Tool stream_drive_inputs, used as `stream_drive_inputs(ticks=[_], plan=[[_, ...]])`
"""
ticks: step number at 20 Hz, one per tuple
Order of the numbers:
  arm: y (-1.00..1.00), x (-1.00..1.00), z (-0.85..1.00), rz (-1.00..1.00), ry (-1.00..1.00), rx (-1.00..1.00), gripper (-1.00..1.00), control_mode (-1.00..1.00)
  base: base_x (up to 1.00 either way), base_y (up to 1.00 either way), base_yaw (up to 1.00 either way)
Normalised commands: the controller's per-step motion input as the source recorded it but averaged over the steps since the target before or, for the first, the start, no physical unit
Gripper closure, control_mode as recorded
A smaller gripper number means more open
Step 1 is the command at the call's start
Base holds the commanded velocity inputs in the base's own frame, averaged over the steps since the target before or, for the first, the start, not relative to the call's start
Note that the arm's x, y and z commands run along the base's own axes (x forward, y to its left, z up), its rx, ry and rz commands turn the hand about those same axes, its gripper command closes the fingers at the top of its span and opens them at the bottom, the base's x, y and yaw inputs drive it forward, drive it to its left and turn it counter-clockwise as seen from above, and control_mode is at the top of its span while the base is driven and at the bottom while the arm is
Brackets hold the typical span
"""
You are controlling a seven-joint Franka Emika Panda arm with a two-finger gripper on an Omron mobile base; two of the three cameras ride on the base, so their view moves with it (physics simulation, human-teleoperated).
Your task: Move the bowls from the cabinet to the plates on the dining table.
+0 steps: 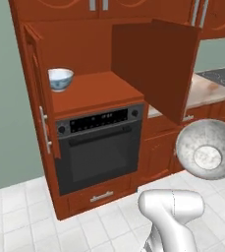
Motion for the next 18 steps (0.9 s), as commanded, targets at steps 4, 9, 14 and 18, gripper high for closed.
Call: stream_drive_inputs(ticks=[4, 9, 14, 18], plan=[[0.00, 0.00, 0.00, 0.00, 0.00, 0.00, 1.00, 1.00, -0.02, -0.28, -0.35], [0.00, 0.00, 0.00, 0.00, 0.00, 0.00, 1.00, 1.00, 0.00, -0.27, -0.36], [0.00, 0.00, 0.00, 0.00, 0.00, 0.00, 1.00, 1.00, 0.00, -0.25, -0.37], [0.00, 0.00, 0.00, 0.00, 0.00, 0.00, 1.00, 1.00, 0.00, -0.24, -0.37]])
